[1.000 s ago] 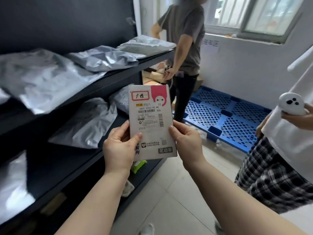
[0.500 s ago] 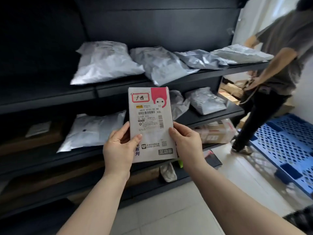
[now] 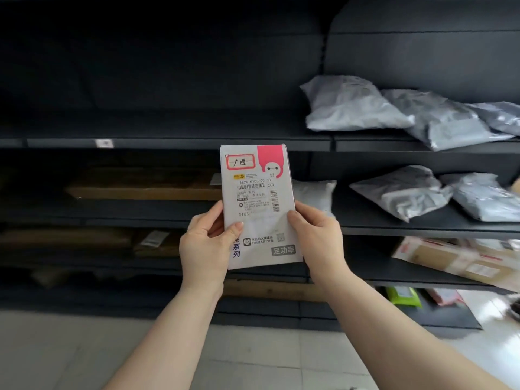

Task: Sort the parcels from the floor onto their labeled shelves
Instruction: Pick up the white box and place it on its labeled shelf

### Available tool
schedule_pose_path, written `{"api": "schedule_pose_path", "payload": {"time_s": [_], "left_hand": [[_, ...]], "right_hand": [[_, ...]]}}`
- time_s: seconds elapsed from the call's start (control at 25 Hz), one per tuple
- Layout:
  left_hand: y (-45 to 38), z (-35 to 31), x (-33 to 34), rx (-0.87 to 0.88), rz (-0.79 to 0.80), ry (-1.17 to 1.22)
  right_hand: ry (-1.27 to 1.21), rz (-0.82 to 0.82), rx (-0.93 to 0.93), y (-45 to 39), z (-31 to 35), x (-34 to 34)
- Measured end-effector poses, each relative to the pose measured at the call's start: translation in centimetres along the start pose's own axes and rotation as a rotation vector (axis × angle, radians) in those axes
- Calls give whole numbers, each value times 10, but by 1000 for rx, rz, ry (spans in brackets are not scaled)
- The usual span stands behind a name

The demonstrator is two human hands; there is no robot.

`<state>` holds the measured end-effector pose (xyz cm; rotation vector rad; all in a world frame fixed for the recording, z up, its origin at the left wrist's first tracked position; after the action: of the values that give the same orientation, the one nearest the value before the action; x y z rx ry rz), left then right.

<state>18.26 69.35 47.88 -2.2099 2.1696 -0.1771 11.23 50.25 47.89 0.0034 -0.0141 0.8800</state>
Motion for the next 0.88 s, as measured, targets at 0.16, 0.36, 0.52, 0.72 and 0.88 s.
{"api": "schedule_pose_path", "payload": {"time_s": [0.16, 0.36, 0.52, 0.72, 0.88], "left_hand": [[-15, -5, -94, 31, -116, -108], [-28, -11, -187, 20, -272, -118], [-43, -15, -243, 23, -399, -84], [-81, -16, -300, 27, -528, -31], [-123, -21, -332, 45, -600, -29]], "right_hand": [[8, 94, -2, 28, -3, 90], [25, 236, -7, 54, -1, 184], [35, 363, -27, 62, 4, 251], [44, 482, -38, 54, 10, 333], [41, 536, -43, 34, 17, 395]]}}
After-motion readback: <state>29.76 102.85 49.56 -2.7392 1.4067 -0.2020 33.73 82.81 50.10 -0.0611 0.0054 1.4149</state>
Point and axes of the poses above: each hand's wrist, its own y-axis away from the middle knuckle, its own x-axis out of the palm, z = x × y, the point moved 7 cm from there along -y, towards the middle knuckle, and after that the axes turned 4 degrees about -z, right-handed, at the moved point
